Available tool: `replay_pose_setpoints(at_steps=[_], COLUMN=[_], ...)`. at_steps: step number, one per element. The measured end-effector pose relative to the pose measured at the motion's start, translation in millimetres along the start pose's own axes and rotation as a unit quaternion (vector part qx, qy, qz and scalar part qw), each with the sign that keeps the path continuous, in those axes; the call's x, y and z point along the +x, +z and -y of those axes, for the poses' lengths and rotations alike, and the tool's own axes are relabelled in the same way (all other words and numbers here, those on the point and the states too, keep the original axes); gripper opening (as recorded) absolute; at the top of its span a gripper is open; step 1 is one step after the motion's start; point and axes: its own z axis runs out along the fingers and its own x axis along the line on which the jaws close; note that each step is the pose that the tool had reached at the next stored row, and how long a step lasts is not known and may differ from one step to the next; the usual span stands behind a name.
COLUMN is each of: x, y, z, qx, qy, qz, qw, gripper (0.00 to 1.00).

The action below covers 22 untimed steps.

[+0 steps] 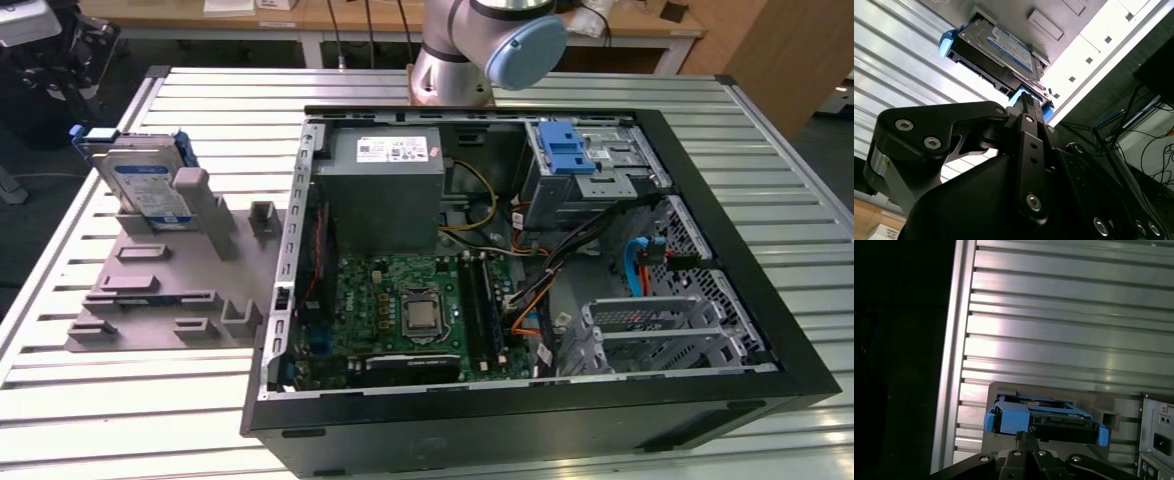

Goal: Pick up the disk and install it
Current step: 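Pick up the disk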

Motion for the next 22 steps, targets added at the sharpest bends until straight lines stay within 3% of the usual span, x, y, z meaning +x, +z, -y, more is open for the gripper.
replay_pose_setpoints(at_steps=[22], x=[0.3], y=[0.0], z=[0.0], qx=[0.0001], qy=[-0.031], qz=[-0.0013], qw=[0.9995], gripper=[0.11])
